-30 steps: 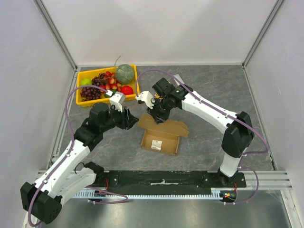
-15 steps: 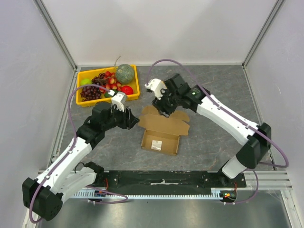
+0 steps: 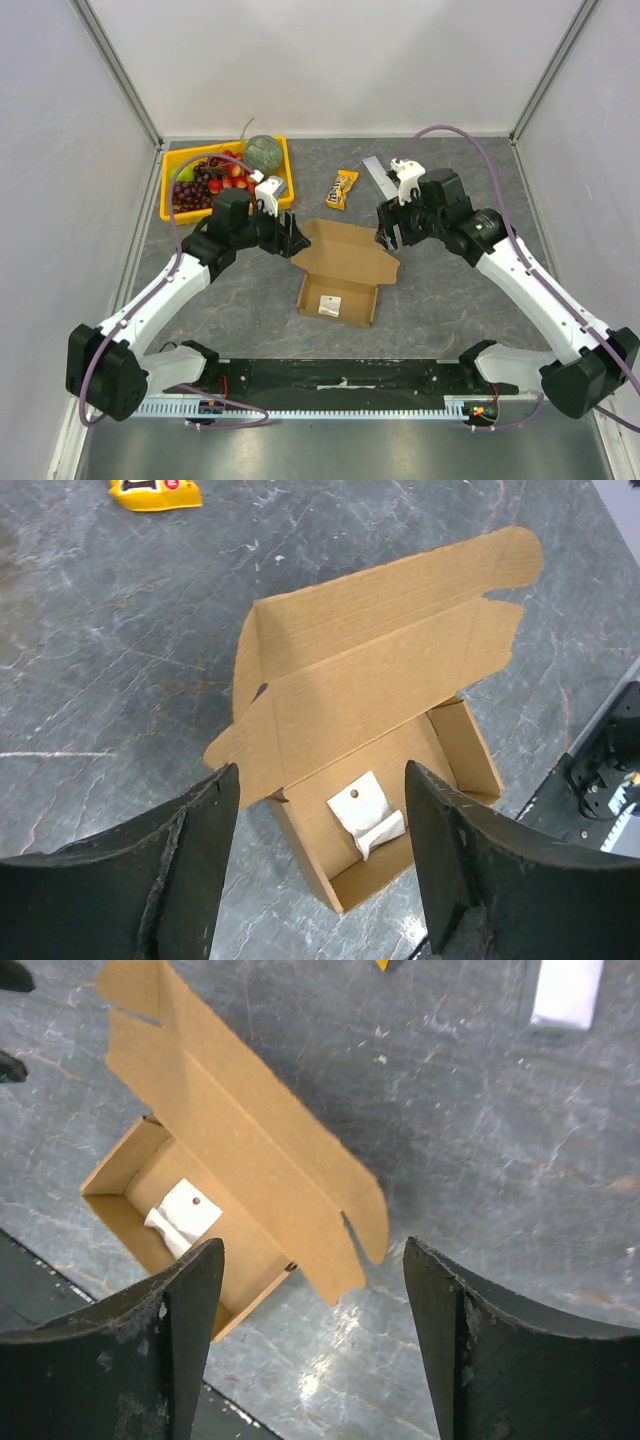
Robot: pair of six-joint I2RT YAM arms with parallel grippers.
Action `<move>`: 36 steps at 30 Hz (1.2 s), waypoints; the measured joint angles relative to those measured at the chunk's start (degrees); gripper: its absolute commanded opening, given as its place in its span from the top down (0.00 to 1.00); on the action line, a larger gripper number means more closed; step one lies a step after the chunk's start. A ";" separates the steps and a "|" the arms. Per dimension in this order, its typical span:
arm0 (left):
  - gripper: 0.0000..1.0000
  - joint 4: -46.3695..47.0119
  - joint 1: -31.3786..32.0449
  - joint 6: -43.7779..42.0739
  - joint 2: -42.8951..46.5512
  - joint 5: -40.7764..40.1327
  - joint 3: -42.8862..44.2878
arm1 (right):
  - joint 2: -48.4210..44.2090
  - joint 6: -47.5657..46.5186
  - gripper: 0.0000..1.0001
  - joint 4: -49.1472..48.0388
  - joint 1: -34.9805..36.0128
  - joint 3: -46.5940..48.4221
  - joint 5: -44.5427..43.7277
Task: Fold the paper box
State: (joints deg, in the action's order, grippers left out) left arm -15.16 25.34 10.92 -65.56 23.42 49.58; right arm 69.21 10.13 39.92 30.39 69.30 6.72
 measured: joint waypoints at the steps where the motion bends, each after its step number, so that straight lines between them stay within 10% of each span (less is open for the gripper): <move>1: 0.26 0.20 -0.07 -0.11 -0.87 0.76 0.39 | -0.70 1.07 0.16 -0.02 -0.31 -1.05 0.68; 36: 0.03 11.69 -11.50 1.62 -19.23 17.92 2.49 | 4.04 6.40 0.06 -10.34 -14.14 -16.85 22.45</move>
State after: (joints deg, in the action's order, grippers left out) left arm -3.46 13.85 12.53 -84.79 41.34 52.07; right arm 73.25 16.53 29.58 16.25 52.45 29.17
